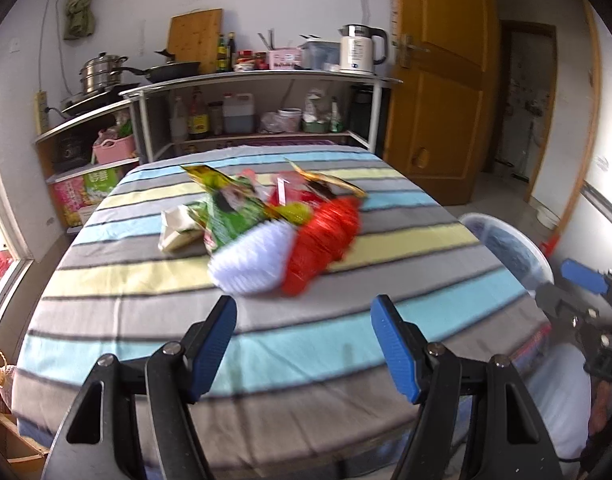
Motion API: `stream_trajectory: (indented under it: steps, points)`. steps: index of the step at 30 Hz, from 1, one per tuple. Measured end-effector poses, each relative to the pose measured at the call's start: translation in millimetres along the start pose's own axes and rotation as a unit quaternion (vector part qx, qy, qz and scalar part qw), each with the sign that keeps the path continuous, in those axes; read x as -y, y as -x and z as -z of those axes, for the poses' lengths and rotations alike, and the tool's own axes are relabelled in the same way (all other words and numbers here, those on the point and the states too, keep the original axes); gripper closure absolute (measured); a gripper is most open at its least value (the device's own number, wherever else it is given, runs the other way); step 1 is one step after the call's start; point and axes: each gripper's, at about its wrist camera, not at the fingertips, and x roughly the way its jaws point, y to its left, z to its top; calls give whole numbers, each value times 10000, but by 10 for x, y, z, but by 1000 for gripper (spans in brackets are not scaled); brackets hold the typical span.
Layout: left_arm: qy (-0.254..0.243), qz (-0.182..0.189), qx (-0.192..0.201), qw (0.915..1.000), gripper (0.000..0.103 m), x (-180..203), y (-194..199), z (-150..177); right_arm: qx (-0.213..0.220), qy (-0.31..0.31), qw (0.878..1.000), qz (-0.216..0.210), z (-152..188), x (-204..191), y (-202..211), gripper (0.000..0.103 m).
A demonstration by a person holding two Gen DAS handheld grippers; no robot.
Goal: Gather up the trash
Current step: 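Grasp the white mesh sleeve with the left tool while the right tool grasps the red bag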
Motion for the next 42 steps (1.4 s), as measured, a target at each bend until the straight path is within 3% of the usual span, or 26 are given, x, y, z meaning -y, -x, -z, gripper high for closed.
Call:
stream_trajectory:
  steps: [5,12,20,25,29,34,42]
  points:
    - [183,-154,34,9997,31,-269,-228,-215,-58,113,9996,-265,-198,-132,-304,22]
    - [330,-54,-220,9992,28,-496,-607,-329,-133,339,9983,-447,-356,-318,-653,22]
    - [378,370,-395,9978,28,-505,-818,-342,-303,378,9970,-608,-516,-487,-1043,22]
    - [385,444,-548,9968,29,-531,-923,-306,-492,296,9956,-747,-597,-564,-1286,22]
    - [375,497,-572,9964,36,-558,-930,-248,-630,228,9937,-898,-651,-632,-1450,22]
    - [320,529,-492,9969,53,-563,-881,-196,-737,110,9915,-1071,-738,-739,-1605,22]
    - [382,622,-380,9966,61,-614,-833,-185,-1269,-533,9811,-1358,-806,-737,-1901,30]
